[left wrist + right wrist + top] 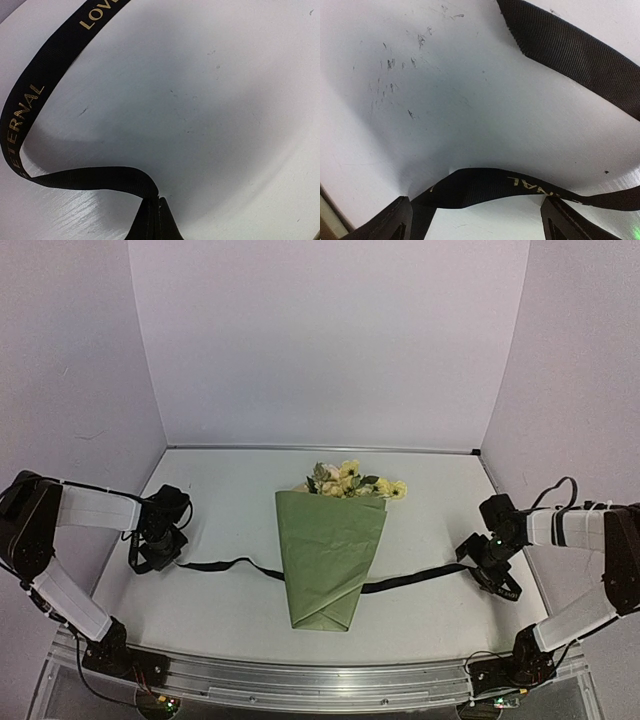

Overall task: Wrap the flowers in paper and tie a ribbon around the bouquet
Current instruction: Pick up the ribbon at the center of the board.

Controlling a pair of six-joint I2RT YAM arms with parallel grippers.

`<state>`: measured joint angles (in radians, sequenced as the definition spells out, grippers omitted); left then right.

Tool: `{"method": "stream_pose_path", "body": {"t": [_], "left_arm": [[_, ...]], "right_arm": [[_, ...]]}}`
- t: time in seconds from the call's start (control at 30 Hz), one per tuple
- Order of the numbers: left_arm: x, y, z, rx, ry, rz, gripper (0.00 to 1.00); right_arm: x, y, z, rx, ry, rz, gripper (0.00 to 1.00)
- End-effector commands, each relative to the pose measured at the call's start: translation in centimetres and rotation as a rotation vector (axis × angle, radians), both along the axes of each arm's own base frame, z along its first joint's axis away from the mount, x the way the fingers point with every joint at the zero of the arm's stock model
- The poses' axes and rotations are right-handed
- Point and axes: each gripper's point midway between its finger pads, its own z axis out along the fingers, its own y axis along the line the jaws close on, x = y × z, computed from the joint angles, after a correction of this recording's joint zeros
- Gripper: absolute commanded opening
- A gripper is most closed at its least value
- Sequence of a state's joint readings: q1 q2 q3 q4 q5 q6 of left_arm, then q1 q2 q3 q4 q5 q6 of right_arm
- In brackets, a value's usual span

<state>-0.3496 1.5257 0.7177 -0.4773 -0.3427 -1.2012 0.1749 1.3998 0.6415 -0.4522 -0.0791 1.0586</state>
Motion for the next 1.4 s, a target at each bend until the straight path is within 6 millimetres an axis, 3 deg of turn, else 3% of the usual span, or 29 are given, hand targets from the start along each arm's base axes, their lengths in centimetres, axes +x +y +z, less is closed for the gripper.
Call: {"method": "stream_pose_path", "body": {"t": [0.0,0.13,0.33,0.6,0.73,0.83,0.9,1.13,1.37], "left_arm": [[1.1,-0.7,1.2,-0.037,-0.064,-0.038,0.00],[1.5,-1.1,1.3,-0.050,-0.071,-0.060,0.00],[1.6,-2.0,0.9,-0.097,-0.080,-0.088,0.00],[1.8,-2.3,1.1,-0.121,-0.118,-0.098,0.00],[1.9,-2.0,1.0,-0.117,-0.128,-0.070,0.00],[2.7,-2.3,1.5,-0.124,-0.170,-0.083,0.00],[3.2,-2.3,2.0,-0.129,-0.212,-0.089,0.00],[4.8,-1.0,4.3,-0.083,-0.275,-0.028,0.00],[6.3,0.6,5.5,-0.021,-0.270,-0.030,0.00]], "right_arm": [[0.2,-0.4,0.7,-0.014,0.020,-0.047,0.91],[0.5,-0.5,0.5,-0.014,0.066,-0.101,0.87],[1.4,-1.2,0.2,-0.051,0.075,-0.164,0.70],[0.3,-1.9,-0.8,-0.088,0.095,-0.175,0.52],[1.1,-2.0,-0.2,-0.087,0.079,-0.142,0.33],[2.4,-1.6,0.2,-0.054,0.072,-0.101,0.10],[3.3,-1.1,0.3,-0.020,0.073,-0.080,0.00],[7.1,-0.1,3.4,0.024,-0.017,-0.003,0.00],[8.7,0.3,4.9,0.041,-0.045,0.006,0.00]]}}
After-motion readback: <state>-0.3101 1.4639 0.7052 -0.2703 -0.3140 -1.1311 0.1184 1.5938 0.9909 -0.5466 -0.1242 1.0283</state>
